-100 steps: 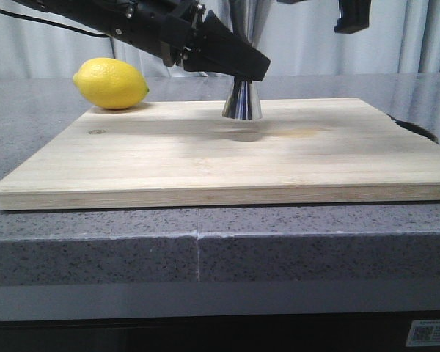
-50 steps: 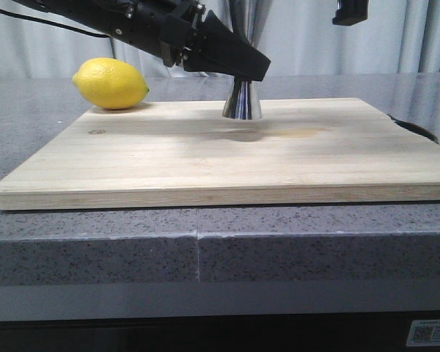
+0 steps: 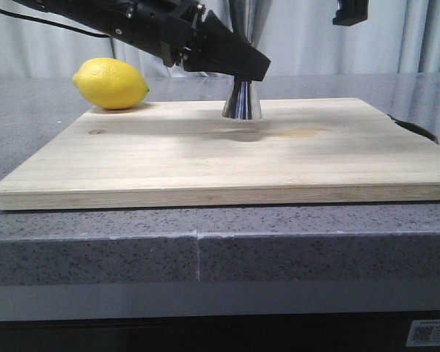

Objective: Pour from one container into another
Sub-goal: 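Tilt the glass beaker upright and lift it away with the right gripper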

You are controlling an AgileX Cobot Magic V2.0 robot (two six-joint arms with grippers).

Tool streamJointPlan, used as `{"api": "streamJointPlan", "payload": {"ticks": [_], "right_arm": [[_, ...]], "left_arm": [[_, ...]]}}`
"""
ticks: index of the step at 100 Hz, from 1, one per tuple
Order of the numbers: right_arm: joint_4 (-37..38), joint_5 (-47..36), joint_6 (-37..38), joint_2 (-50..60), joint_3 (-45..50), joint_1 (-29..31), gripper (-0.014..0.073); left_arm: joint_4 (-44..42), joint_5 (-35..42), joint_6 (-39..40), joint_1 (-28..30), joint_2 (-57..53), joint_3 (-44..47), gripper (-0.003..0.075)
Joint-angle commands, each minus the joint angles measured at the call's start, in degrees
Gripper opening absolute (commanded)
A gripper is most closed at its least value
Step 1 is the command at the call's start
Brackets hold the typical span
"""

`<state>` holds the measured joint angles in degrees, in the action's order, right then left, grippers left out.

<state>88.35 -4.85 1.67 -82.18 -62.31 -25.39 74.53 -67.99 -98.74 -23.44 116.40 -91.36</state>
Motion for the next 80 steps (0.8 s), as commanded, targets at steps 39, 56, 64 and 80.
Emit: {"api": "streamJointPlan", "payload": {"ticks": [39,56,64,80], "right_arm": [[0.2,0.2,-0.1,2.5,-2.2,0.0,0.0268],[0.2,0.2,-0.1,2.5,-2.2,0.0,0.0268],[-0.4,0.2,-0.1,2.5,-2.2,0.0,0.0268],[-3.4,0.2,-0.1,2.5,-2.2,0.0,0.0268]], "left_arm": [[4.5,-4.7,0.6,-0.6,-2.9,-1.8,0.0051],[4.5,-4.7,0.6,-0.6,-2.9,-1.8,0.0051],[4.5,-4.7,0.6,-0.6,-2.9,-1.8,0.0051],[4.5,-4.7,0.6,-0.6,-2.9,-1.8,0.0051]]}}
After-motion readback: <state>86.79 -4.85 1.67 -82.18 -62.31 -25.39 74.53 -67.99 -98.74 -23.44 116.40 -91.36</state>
